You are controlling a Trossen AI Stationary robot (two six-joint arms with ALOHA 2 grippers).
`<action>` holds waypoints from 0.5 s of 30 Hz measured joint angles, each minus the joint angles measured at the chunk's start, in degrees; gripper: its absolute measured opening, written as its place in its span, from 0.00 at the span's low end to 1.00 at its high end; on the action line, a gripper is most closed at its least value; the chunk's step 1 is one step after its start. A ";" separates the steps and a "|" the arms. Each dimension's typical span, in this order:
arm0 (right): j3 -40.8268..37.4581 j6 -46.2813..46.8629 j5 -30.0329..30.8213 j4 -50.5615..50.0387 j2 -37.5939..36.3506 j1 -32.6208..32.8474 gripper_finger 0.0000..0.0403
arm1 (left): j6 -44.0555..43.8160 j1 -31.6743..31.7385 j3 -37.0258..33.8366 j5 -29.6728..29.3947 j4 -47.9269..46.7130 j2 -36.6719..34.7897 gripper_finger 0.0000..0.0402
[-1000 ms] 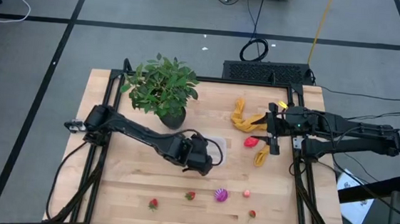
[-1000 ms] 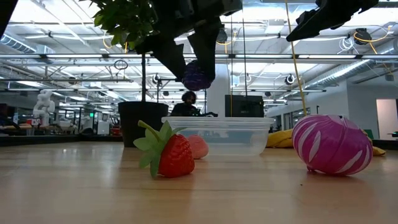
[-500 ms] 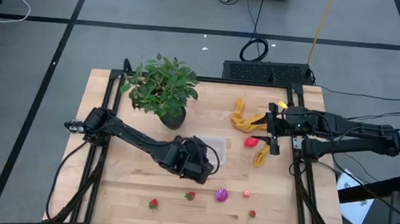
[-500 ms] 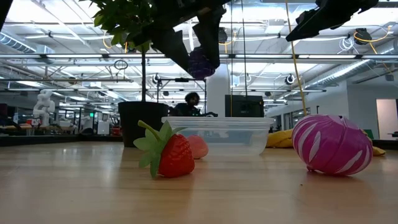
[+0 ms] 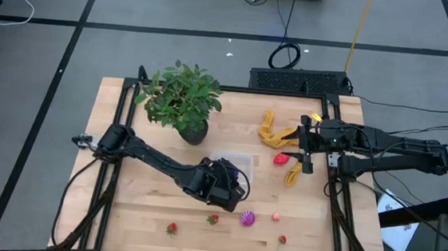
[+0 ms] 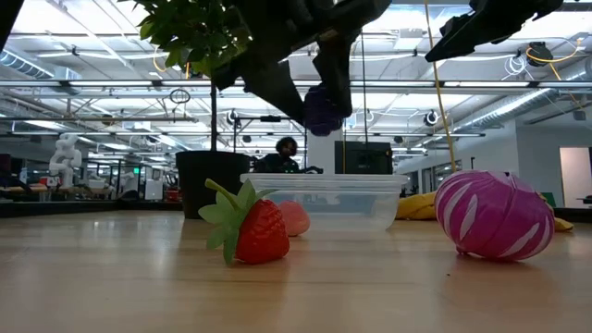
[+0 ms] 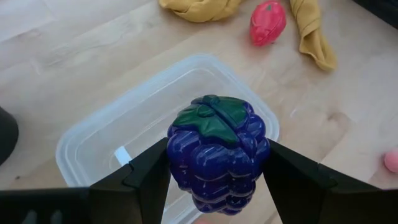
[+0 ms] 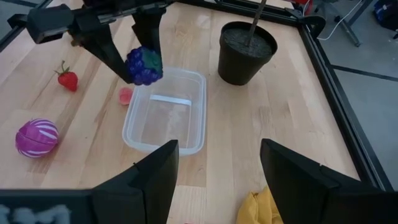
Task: Pick and placing Produce into tupperware
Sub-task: Put the grapes into the bin
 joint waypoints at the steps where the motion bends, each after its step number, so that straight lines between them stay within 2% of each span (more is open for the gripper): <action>1: 0.00 0.00 0.00 0.08 0.00 -0.01 0.55 | -0.04 -0.01 -0.01 -0.18 0.07 0.02 0.57; 6: 0.00 0.02 0.00 0.05 0.00 0.01 0.55 | -2.55 -0.71 -0.02 -4.82 0.04 0.13 0.57; 15: 0.00 0.07 -0.07 0.03 -0.02 -0.01 0.55 | -6.46 -1.14 -0.02 -4.57 0.00 2.52 0.57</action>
